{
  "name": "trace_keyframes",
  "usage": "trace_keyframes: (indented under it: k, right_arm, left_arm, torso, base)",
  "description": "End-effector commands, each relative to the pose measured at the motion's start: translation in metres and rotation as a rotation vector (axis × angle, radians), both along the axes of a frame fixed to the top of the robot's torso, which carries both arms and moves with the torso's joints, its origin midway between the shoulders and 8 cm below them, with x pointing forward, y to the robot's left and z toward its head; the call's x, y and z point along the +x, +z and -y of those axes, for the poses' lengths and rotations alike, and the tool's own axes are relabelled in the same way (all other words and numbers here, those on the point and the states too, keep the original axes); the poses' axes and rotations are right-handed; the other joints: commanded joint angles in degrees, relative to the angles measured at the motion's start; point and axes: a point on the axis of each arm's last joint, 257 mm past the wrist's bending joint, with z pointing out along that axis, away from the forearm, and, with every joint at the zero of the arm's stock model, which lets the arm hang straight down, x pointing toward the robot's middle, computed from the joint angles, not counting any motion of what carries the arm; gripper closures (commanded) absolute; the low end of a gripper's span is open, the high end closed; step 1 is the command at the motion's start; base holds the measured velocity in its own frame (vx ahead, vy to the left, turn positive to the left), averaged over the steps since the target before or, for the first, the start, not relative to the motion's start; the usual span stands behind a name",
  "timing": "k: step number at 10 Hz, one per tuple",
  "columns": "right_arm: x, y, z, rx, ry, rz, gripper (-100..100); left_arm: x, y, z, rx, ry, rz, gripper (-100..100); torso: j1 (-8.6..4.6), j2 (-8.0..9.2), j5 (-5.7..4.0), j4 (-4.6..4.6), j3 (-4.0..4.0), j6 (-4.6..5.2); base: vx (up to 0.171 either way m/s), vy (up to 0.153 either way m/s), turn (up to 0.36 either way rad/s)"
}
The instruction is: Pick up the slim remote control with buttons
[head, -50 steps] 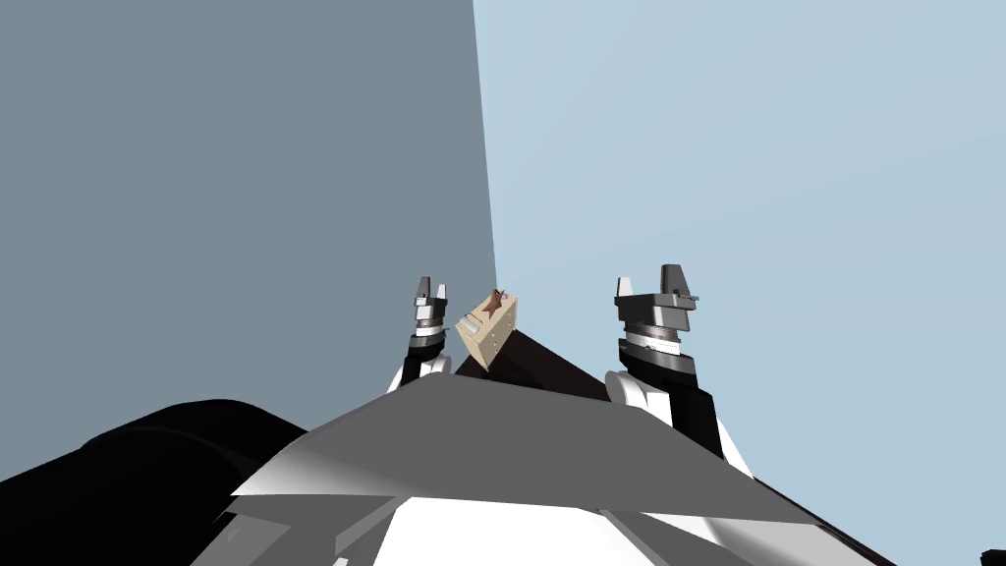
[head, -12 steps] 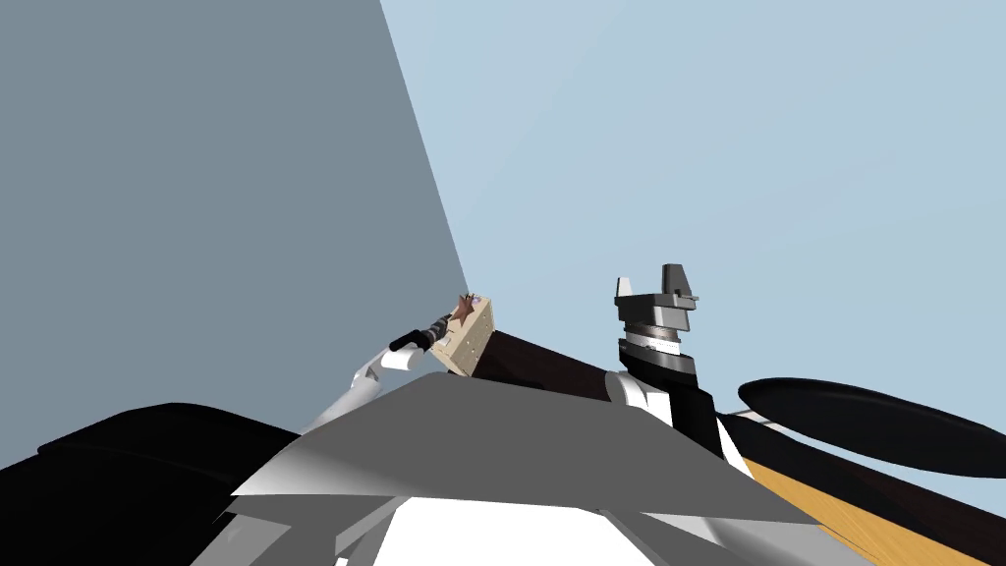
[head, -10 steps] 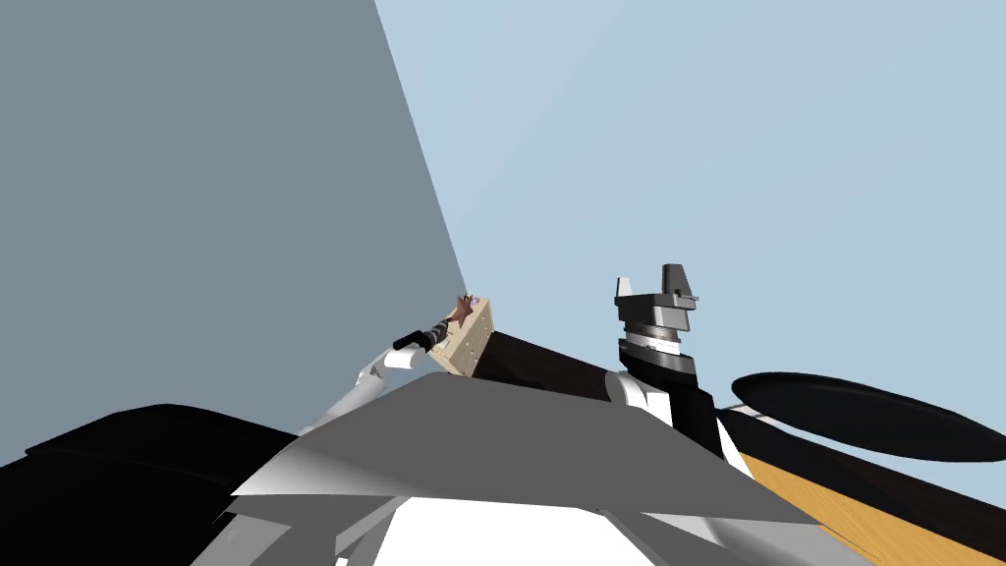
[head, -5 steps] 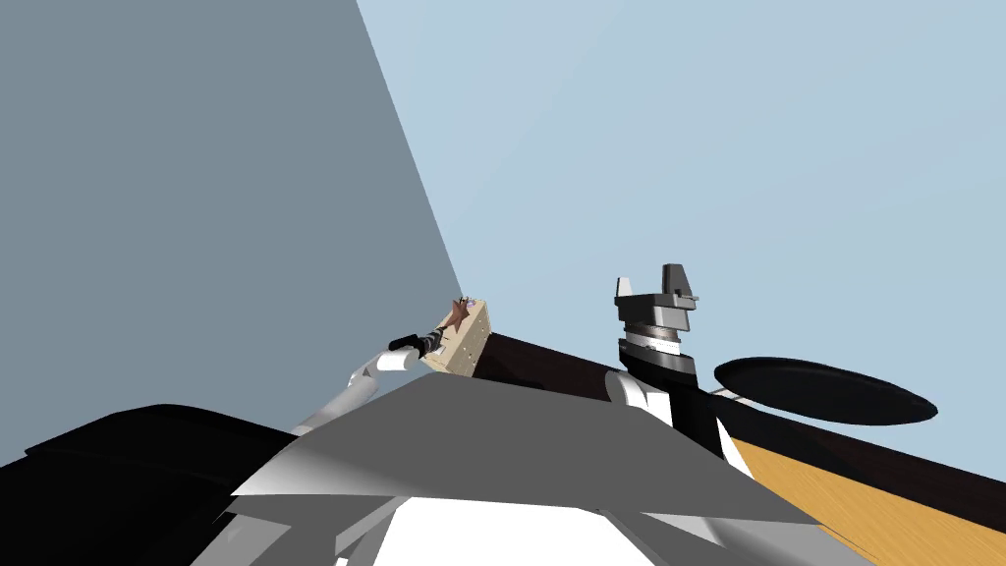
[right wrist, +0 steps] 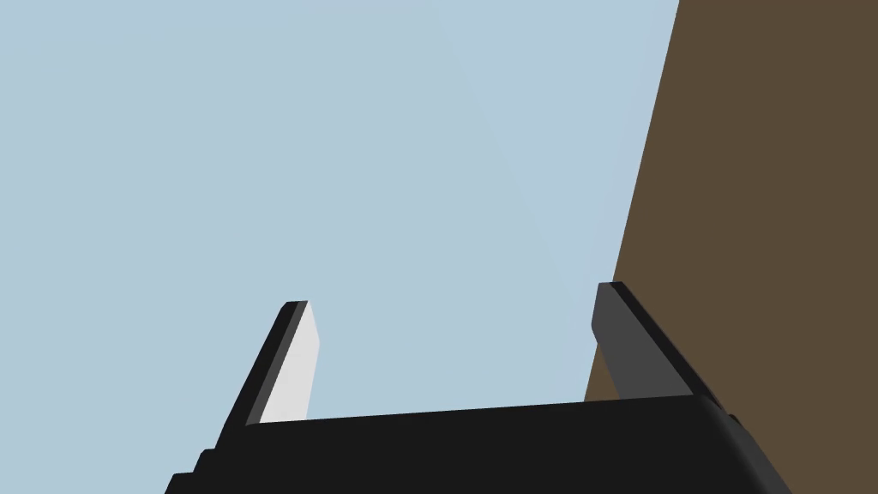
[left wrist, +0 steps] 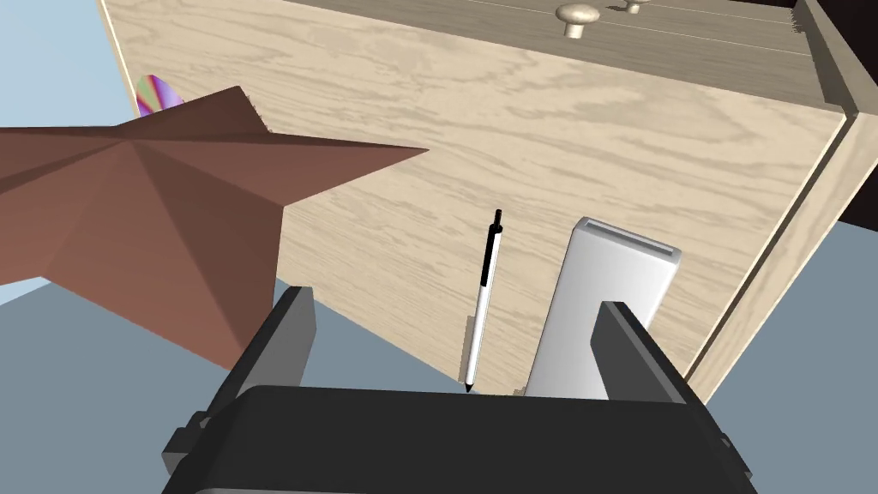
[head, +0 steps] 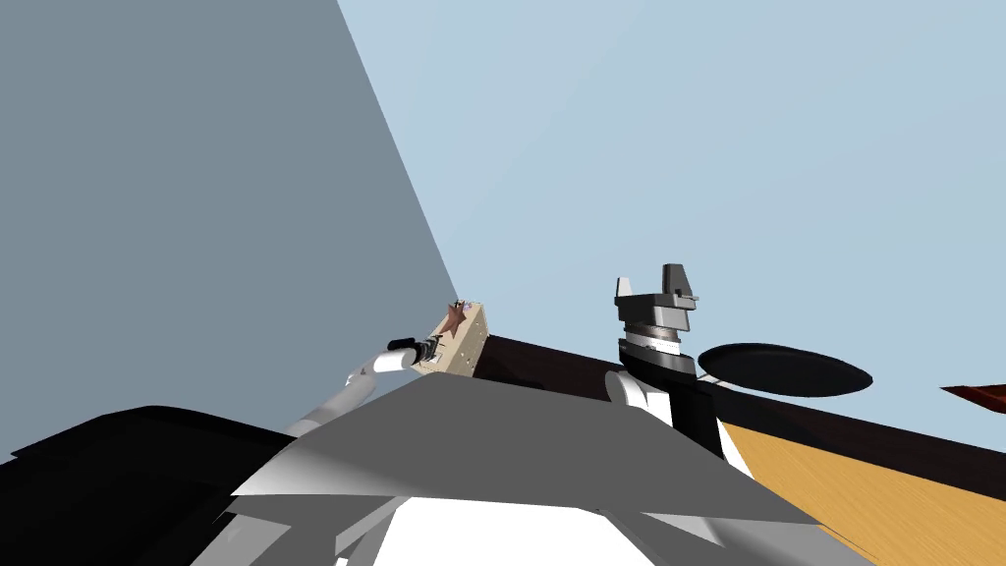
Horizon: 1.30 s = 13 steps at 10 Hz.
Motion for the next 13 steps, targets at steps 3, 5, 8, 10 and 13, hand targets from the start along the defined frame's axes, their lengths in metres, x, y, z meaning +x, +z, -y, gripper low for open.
trace_keyframes:
  k: [3,5,8,10,13]
  right_arm:
    - [0.000,0.000,0.000,0.000,0.000,0.000,0]
    - [0.000,0.000,0.000,0.000,0.000,0.000,0]
    - [0.000,0.000,0.000,0.000,0.000,0.000,0]
    - [0.000,0.000,0.000,0.000,0.000,0.000,0]
    - [0.000,0.000,0.000,0.000,0.000,0.000,0]
  left_arm:
    - [-0.049,-0.034,-0.016,-0.039,0.072,-0.151,-100]
    - [-0.072,-0.047,-0.026,-0.050,0.114,-0.215,-100]
    - [-0.107,-0.064,-0.036,-0.076,0.177,-0.312,-100]
    - [-0.124,-0.071,-0.039,-0.089,0.207,-0.354,-100]
    - [-0.165,-0.087,-0.044,-0.121,0.285,-0.455,-100]
  torso:
    - [0.05,0.00,0.02,-0.01,0.00,-0.02]
    - [0.19,-0.07,0.05,-0.02,-0.04,-0.02]
    - [-0.06,0.05,-0.01,0.01,0.03,-0.02]
    - [0.20,-0.06,0.05,-0.02,-0.03,-0.03]
    - [0.07,-0.01,0.02,-0.01,-0.01,-0.03]
  base:
    - [0.039,0.068,-0.150]
    - [0.046,0.089,-0.156]
    - [0.023,0.053,-0.108]
    - [0.040,0.103,-0.134]
    - [0.027,0.079,-0.149]
